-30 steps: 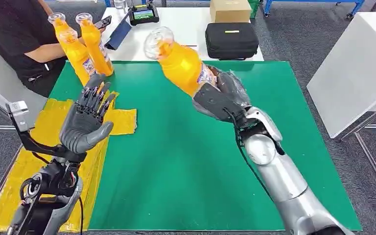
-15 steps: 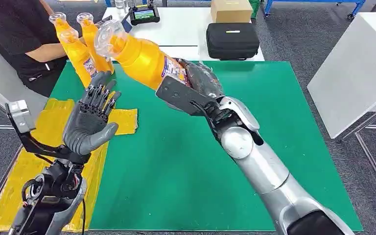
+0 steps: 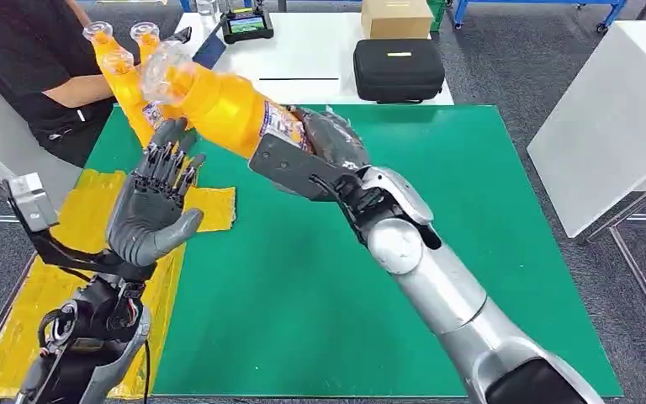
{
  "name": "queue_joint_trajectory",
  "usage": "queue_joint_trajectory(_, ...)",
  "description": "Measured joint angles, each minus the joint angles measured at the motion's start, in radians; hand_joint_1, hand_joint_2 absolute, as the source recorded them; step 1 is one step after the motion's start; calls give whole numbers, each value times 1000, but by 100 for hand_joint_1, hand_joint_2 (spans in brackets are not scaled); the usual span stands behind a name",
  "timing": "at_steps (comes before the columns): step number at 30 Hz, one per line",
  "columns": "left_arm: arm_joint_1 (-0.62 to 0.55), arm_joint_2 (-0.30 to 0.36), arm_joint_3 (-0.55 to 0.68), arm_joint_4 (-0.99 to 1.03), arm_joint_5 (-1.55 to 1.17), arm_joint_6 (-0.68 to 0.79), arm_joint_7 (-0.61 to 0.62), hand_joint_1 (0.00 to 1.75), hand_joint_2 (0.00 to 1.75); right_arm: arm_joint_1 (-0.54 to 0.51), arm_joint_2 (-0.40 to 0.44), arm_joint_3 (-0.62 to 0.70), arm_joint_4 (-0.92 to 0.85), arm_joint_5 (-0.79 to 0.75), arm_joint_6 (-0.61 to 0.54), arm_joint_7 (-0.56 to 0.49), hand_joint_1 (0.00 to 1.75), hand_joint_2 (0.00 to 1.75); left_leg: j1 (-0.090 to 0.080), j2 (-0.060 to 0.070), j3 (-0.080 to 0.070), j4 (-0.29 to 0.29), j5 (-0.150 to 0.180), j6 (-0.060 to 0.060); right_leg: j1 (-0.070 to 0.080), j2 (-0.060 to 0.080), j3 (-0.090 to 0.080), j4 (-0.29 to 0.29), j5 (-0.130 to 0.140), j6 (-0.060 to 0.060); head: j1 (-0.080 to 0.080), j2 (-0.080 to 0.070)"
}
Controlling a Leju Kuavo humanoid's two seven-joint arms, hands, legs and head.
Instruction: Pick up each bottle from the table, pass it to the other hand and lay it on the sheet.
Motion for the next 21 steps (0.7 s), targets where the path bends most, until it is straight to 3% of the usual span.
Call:
queue_joint_trajectory(12,5,-3,-17,-66,-69,91,-27,0,175,1,132,129,-2,-8,55,53,175,175,1,0,0,0,0,0,0,0,0,0,0,0,0,0)
queue_joint_trajectory(21,35,-3,-12,-97,-97,135,-56,0,175,3,170,191,-8,-28,64,62,175,175,0,0,0,0,0,0,0,0,0,0,0,0,0,0)
